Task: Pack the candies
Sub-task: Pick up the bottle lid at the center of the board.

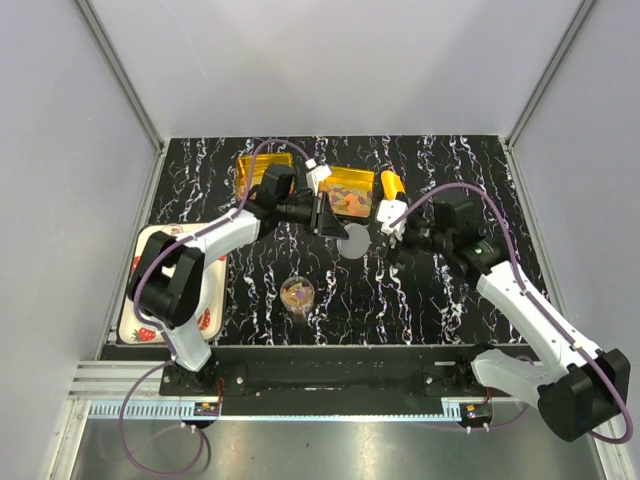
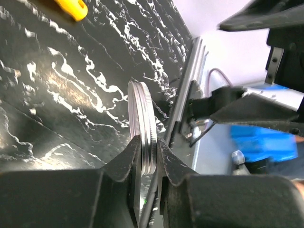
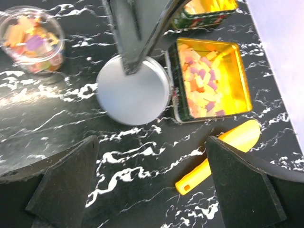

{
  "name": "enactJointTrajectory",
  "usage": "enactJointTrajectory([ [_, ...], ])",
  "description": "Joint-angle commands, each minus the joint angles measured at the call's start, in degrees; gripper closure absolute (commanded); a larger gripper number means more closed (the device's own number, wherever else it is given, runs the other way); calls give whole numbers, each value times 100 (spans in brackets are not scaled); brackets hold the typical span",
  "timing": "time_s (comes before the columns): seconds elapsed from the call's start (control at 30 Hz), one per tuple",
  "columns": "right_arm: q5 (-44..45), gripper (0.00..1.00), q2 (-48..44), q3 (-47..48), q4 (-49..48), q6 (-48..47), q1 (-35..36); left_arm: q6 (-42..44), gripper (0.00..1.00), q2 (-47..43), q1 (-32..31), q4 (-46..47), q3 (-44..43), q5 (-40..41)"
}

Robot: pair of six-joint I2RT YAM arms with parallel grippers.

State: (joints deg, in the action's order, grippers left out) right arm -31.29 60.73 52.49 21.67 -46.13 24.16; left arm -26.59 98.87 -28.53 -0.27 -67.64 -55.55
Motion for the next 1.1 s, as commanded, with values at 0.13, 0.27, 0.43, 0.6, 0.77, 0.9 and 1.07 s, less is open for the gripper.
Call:
enactJointTrajectory([
  [0.13, 396, 0, 430, 16, -1252, 402, 369, -2165, 100, 44, 234, 2337, 443, -501],
  [0.27, 62, 0, 694, 138, -1227, 657, 449, -2482, 100, 106, 261, 2803, 541, -562],
  [0.43, -421, 0, 721, 227, -1024, 754, 449, -2553, 100, 150, 287, 2884, 576, -571],
  [0.6, -291, 0, 809, 139, -1209, 772, 449, -2588, 100, 194, 296, 2910, 585, -562],
  [0.77, -88, 0, 984, 209, -1332, 798, 502, -2606, 100, 220, 296, 2928, 594, -562],
  [0.9, 113, 0, 1108, 288, -1376, 790, 589, -2615, 100, 212, 296, 2928, 602, -545],
  [1.07, 412, 0, 1230, 332, -1455, 702, 739, -2615, 100, 212, 296, 2936, 620, -536],
])
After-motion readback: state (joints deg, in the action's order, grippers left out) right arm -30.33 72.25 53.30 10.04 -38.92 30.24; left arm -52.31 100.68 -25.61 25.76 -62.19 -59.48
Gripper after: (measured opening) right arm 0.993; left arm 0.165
